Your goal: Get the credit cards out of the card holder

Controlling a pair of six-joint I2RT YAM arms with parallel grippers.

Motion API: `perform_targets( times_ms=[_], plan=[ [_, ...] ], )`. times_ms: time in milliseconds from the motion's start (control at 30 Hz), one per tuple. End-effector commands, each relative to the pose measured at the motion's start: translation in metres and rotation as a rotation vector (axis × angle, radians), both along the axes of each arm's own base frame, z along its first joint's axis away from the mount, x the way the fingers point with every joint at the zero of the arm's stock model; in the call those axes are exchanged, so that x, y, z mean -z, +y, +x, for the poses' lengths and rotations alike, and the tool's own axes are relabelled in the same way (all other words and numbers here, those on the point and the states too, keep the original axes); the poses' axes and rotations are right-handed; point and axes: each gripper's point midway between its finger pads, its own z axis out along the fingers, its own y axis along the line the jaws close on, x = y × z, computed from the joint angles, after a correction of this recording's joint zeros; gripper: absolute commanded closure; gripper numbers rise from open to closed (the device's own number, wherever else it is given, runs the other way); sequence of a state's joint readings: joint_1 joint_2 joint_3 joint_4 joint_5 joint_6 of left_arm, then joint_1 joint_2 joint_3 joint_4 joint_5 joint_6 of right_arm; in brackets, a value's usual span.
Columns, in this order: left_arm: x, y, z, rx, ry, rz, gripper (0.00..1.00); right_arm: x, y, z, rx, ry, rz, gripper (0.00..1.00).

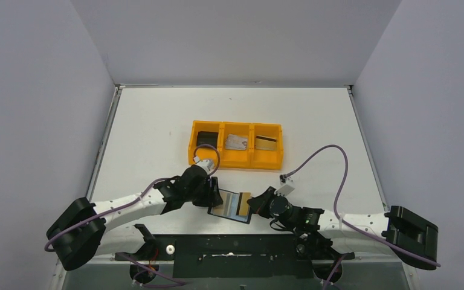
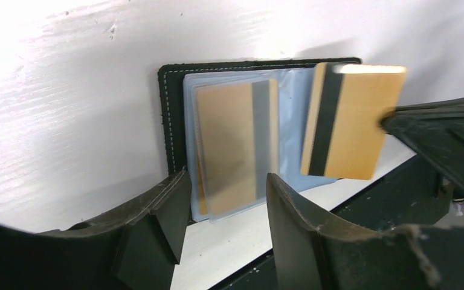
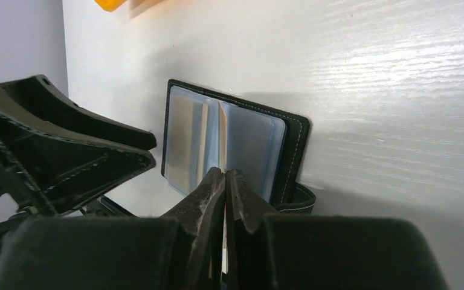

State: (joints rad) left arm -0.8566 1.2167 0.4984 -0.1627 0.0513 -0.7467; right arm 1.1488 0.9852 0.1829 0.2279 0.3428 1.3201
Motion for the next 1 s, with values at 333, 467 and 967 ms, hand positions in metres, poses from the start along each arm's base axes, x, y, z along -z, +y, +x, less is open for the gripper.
perform_targets(
  times_ms=[333, 467, 967],
  plan=[
    [-0.035, -0.060, -0.007, 0.095, 0.002, -0.286, 0.53, 0.009, 0.013, 0.005, -0.003, 0.038, 0.062, 1.00],
    [-0.025, -0.068, -0.011, 0.115, 0.023, -0.269, 0.58, 0.009, 0.013, 0.005, -0.004, 0.043, 0.079, 1.00],
    [-0.013, -0.076, -0.012, 0.132, 0.030, -0.246, 0.74, 0.012, 0.009, 0.005, 0.010, 0.054, 0.084, 0.99]
  ],
)
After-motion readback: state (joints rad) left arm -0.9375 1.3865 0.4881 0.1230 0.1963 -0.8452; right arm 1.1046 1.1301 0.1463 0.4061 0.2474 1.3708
